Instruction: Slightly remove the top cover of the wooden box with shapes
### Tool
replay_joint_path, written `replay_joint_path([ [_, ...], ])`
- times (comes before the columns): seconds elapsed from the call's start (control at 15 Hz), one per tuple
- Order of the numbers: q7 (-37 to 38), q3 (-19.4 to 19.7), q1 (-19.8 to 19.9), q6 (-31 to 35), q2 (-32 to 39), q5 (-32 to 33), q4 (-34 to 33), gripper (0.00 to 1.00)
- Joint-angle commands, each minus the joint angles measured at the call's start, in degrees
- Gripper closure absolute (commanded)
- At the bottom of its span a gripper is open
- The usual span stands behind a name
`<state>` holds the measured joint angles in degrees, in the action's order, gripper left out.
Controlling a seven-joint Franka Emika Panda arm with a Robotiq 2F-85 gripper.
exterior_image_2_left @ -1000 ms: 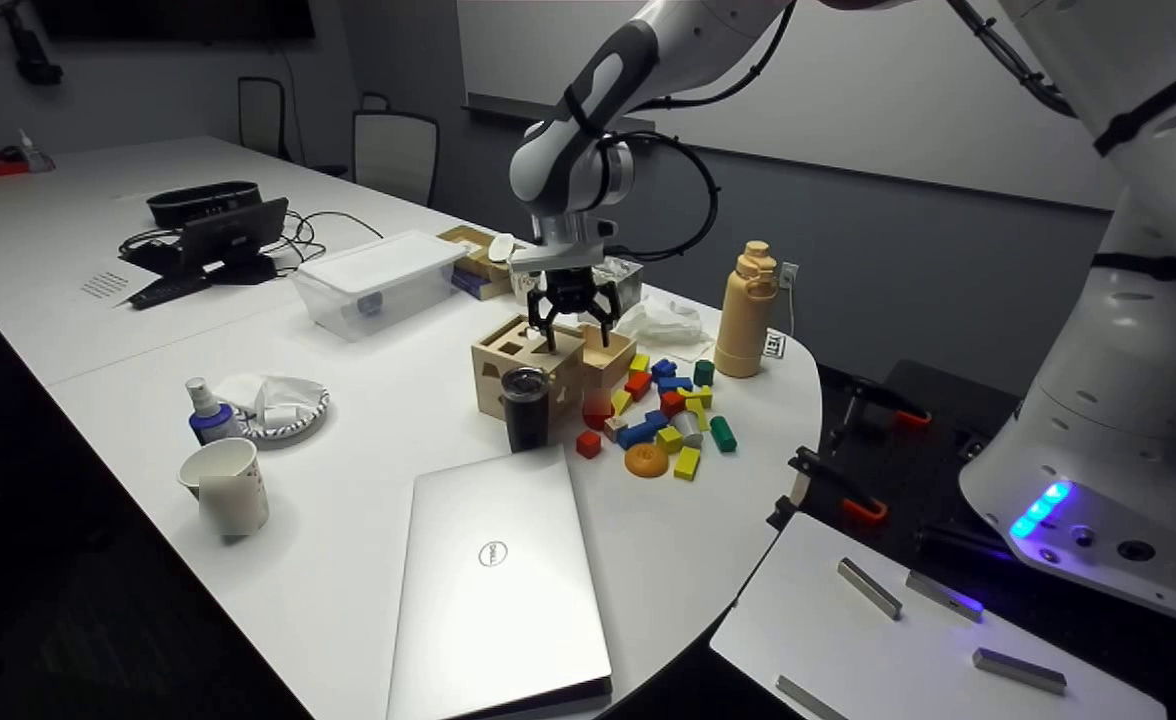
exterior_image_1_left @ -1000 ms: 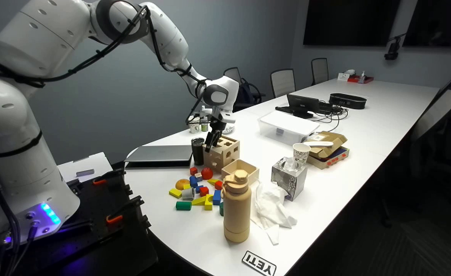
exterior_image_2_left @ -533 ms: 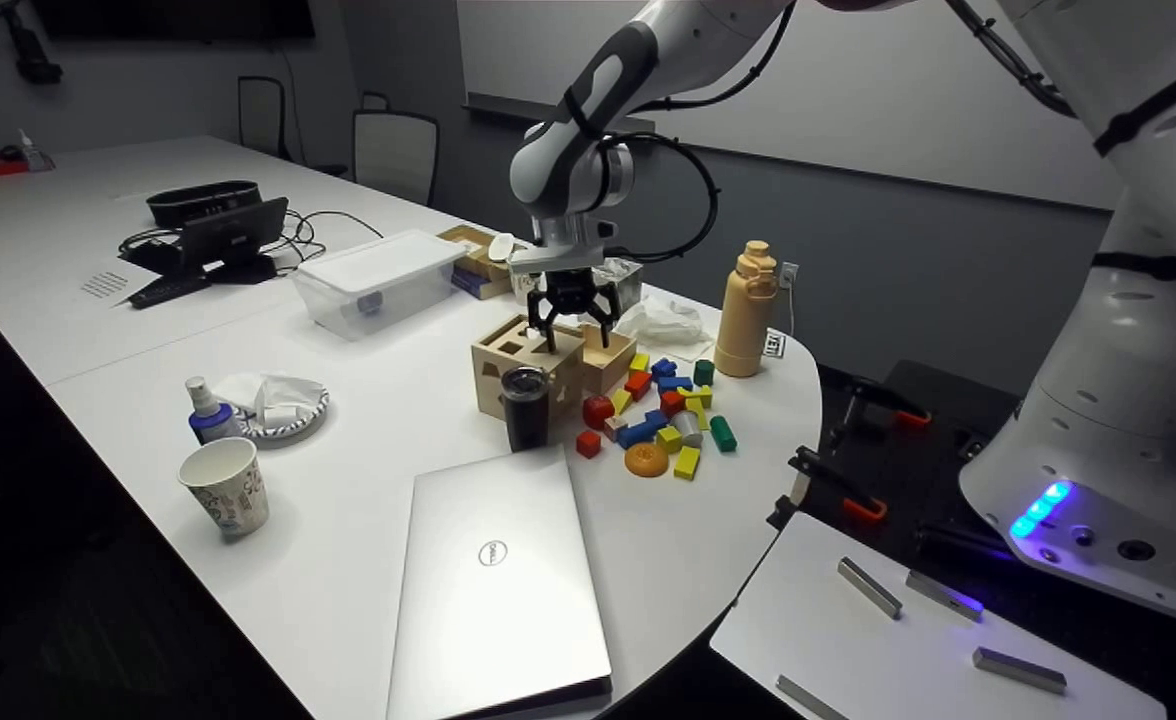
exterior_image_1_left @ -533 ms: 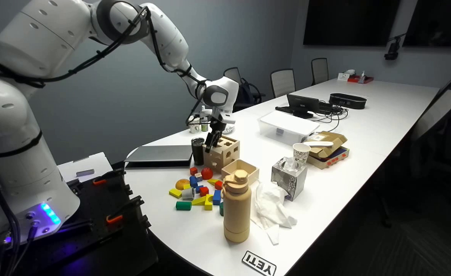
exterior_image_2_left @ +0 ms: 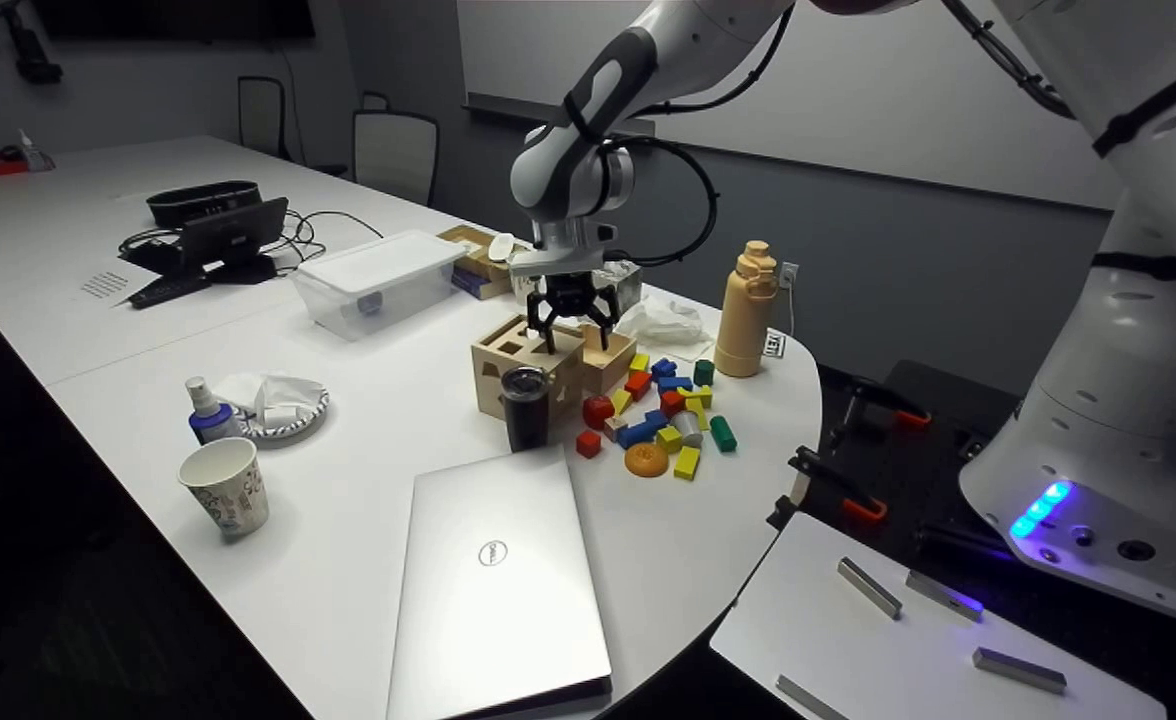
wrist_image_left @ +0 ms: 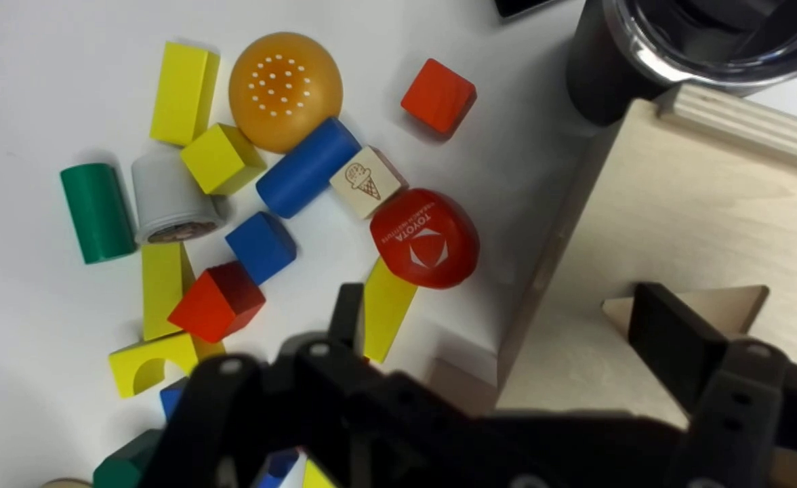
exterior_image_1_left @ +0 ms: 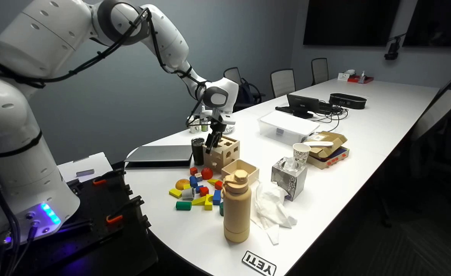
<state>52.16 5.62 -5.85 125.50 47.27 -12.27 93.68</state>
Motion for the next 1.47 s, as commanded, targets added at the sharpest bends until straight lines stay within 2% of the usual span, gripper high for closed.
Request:
replay_joint_path([
  [0.0,1.0,-0.4,0.4,-1.0,-0.9,0.0,0.8,0.00],
  [1.4,0.4,-1.5,1.9,-8.2,-0.7,-1.7,0.9,0.00],
])
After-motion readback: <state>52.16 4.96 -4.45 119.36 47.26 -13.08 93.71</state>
